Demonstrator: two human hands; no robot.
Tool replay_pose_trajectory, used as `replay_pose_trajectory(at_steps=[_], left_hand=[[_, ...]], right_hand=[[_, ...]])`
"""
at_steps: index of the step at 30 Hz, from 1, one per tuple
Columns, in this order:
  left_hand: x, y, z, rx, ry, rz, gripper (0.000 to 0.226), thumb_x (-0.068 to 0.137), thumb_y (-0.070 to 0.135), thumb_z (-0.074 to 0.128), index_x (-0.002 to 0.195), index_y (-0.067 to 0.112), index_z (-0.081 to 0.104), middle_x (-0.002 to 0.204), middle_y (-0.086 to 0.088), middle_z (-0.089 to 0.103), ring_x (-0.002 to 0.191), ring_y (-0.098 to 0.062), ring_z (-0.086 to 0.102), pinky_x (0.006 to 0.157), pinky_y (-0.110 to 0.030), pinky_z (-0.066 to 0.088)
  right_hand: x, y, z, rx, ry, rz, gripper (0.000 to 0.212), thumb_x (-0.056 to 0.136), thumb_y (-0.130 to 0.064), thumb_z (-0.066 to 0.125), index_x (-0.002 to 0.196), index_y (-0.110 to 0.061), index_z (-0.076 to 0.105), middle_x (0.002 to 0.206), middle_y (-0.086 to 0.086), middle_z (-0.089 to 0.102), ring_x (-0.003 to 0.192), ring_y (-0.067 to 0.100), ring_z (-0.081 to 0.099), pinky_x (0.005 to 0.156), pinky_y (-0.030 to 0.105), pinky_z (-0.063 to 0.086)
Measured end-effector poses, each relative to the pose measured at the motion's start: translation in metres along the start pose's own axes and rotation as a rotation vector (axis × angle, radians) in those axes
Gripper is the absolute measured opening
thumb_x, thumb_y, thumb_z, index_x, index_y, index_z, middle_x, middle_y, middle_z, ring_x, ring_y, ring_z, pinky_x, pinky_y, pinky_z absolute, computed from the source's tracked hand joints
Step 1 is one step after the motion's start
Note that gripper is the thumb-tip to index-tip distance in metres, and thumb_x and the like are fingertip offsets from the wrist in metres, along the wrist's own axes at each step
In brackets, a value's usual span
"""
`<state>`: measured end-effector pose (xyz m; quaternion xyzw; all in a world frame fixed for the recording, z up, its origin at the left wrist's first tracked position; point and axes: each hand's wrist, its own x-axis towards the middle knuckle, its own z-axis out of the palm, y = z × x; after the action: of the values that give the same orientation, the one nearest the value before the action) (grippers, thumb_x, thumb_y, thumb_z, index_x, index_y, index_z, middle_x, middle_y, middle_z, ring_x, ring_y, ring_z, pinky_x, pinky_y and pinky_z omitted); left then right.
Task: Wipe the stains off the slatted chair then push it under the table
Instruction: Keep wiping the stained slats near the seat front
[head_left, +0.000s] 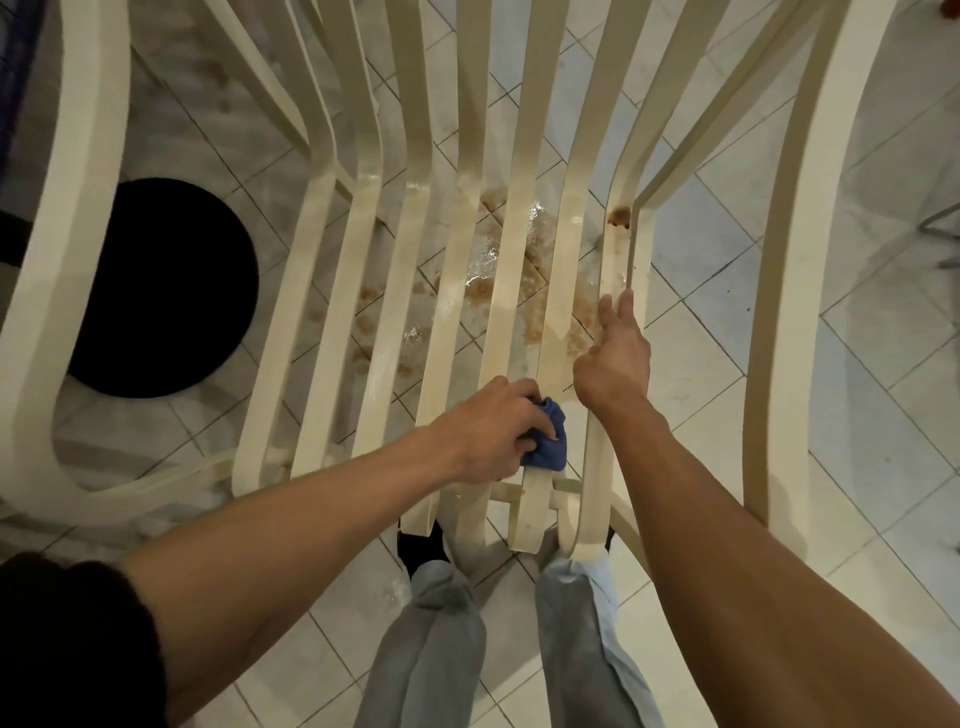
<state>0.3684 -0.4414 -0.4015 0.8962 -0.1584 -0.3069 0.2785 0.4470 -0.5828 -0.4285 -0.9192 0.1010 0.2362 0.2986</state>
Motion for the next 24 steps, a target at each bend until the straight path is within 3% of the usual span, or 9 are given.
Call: replay_pose_trajectory(at_steps=[5, 8, 10, 12, 16, 21, 24], left_hand=[[0.010, -0.004, 0.000, -0.011, 0.193, -0.030, 0.031, 0.092, 0.009, 0.056, 0.120, 0.015, 0.067, 0.112, -0.010, 0.054, 0.097, -0.029, 0.049, 0.090, -0.034, 0.035], [-0.010, 0.006, 0.016, 0.020, 0.211, 0.022, 0.027, 0.092, 0.010, 0.056, 0.115, 0.015, 0.069, 0.111, -0.009, 0.055, 0.096, -0.022, 0.043, 0.087, -0.032, 0.034], [-0.028, 0.011, 0.028, 0.033, 0.207, 0.088, 0.020, 0.083, 0.007, 0.062, 0.099, 0.013, 0.072, 0.099, -0.010, 0.060, 0.087, -0.015, 0.038, 0.078, -0.026, 0.031], [-0.045, 0.012, 0.043, 0.031, 0.177, 0.109, 0.019, 0.077, 0.006, 0.069, 0.094, 0.015, 0.072, 0.096, -0.009, 0.060, 0.084, -0.017, 0.043, 0.076, -0.025, 0.032], [-0.065, 0.019, 0.065, 0.066, 0.087, 0.056, 0.030, 0.086, 0.013, 0.063, 0.115, 0.021, 0.065, 0.121, -0.004, 0.051, 0.100, -0.022, 0.045, 0.089, -0.034, 0.046], [-0.061, 0.020, 0.058, 0.119, 0.007, 0.112, 0.033, 0.090, 0.013, 0.058, 0.122, 0.019, 0.062, 0.130, -0.005, 0.047, 0.108, -0.024, 0.042, 0.096, -0.036, 0.041], [-0.044, 0.016, 0.046, 0.015, 0.067, 0.052, 0.031, 0.093, 0.014, 0.056, 0.122, 0.019, 0.064, 0.127, -0.005, 0.048, 0.106, -0.024, 0.042, 0.095, -0.033, 0.036]], right_hand=[[0.000, 0.000, 0.000, -0.011, -0.026, -0.016, 0.080, 0.084, 0.013, 0.050, 0.155, -0.015, 0.023, 0.165, -0.004, 0.002, 0.141, 0.026, 0.033, 0.110, 0.035, 0.038], [-0.001, 0.000, -0.001, 0.009, -0.032, -0.019, 0.080, 0.084, 0.013, 0.049, 0.154, -0.015, 0.023, 0.165, -0.003, 0.001, 0.143, 0.024, 0.030, 0.110, 0.034, 0.038], [-0.001, 0.000, -0.002, 0.024, -0.032, -0.016, 0.080, 0.085, 0.013, 0.050, 0.155, -0.015, 0.022, 0.165, -0.003, 0.001, 0.145, 0.022, 0.027, 0.112, 0.031, 0.036], [-0.002, 0.001, -0.001, 0.032, -0.029, -0.017, 0.080, 0.084, 0.014, 0.049, 0.155, -0.014, 0.022, 0.165, -0.003, 0.001, 0.146, 0.021, 0.025, 0.112, 0.030, 0.035], [-0.002, 0.000, 0.000, 0.032, -0.031, -0.012, 0.081, 0.085, 0.014, 0.049, 0.155, -0.015, 0.022, 0.165, -0.004, 0.001, 0.147, 0.022, 0.024, 0.112, 0.031, 0.033], [-0.002, 0.000, -0.002, 0.023, -0.032, -0.021, 0.082, 0.083, 0.015, 0.051, 0.154, -0.015, 0.022, 0.165, -0.002, 0.000, 0.146, 0.022, 0.026, 0.109, 0.031, 0.037], [-0.001, 0.002, 0.000, -0.001, -0.026, -0.033, 0.080, 0.085, 0.011, 0.052, 0.154, -0.014, 0.022, 0.165, -0.002, 0.000, 0.145, 0.023, 0.026, 0.107, 0.031, 0.037]])
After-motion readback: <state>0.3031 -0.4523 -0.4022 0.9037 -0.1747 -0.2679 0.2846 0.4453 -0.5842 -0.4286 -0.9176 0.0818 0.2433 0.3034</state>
